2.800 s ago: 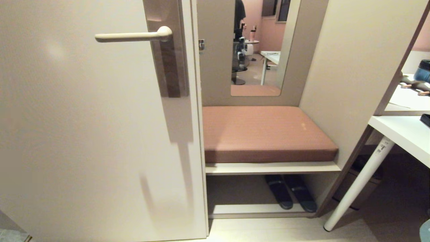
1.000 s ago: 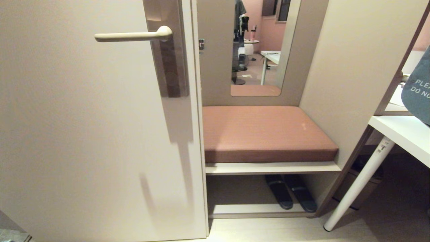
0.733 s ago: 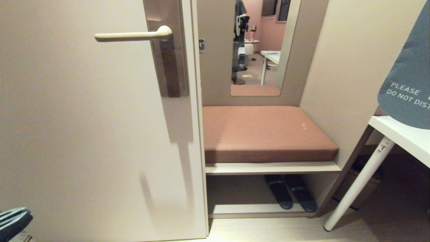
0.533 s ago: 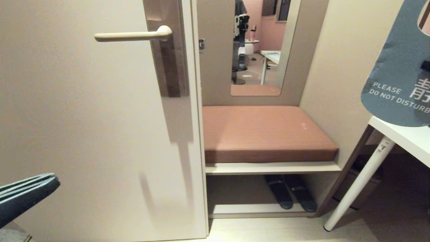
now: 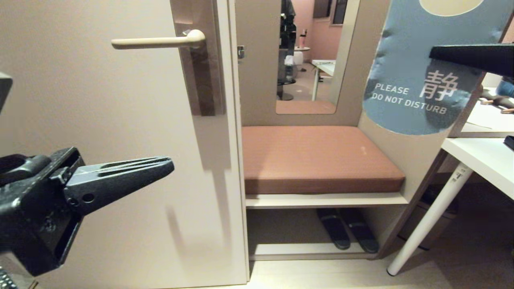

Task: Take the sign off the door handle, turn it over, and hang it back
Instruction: Hand it to the other hand

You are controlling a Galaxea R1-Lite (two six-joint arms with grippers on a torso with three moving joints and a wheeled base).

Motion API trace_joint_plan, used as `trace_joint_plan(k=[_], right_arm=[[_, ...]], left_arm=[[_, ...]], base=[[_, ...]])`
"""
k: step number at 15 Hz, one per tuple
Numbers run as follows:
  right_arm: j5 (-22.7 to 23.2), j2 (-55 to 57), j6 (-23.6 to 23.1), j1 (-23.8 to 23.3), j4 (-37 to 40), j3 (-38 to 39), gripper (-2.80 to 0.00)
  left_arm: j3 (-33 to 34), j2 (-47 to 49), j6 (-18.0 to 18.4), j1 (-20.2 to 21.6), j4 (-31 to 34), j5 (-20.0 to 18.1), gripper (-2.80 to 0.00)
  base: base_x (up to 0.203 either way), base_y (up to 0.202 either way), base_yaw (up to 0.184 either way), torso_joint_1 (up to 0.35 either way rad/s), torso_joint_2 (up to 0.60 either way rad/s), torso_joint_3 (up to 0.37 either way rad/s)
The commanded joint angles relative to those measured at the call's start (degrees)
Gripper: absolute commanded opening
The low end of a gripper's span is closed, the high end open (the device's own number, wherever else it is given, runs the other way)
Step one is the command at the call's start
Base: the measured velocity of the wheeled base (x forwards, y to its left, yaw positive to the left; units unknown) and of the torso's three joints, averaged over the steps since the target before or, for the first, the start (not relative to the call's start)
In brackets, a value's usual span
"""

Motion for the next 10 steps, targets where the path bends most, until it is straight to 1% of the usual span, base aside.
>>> trace_joint_plan(k=[1,5,8,10], right_arm=[[0.30,2.96,0.21,2.97,-0.11,-0.95,-2.80],[0.49,7.73,0.65,6.83,-4.29,-0.67,-2.80],[0.49,9.94,0.73,9.16,-6.30,-0.59,-2.80],[0.49,10.35,0.73,10.11,-6.40,-0.04,-2.80]], left_arm=[[-0.72,5.12,-0.39,-0.09,-1.23,-0.64,-2.80],[-1.29,11.06,-0.84,0.04,-5.85,-5.26,-2.80],[-4.07,15.67,-0.80,-0.03,-8.83,-7.66,-2.80],[-4.31,16.46,-0.65,-0.12,-9.04,-7.92,-2.80]], base=[[0.000,0.000,0.000,0.000,0.00,0.000],[0.000,0.000,0.000,0.000,0.00,0.000],[0.000,0.000,0.000,0.000,0.00,0.000],[0.000,0.000,0.000,0.000,0.00,0.000]])
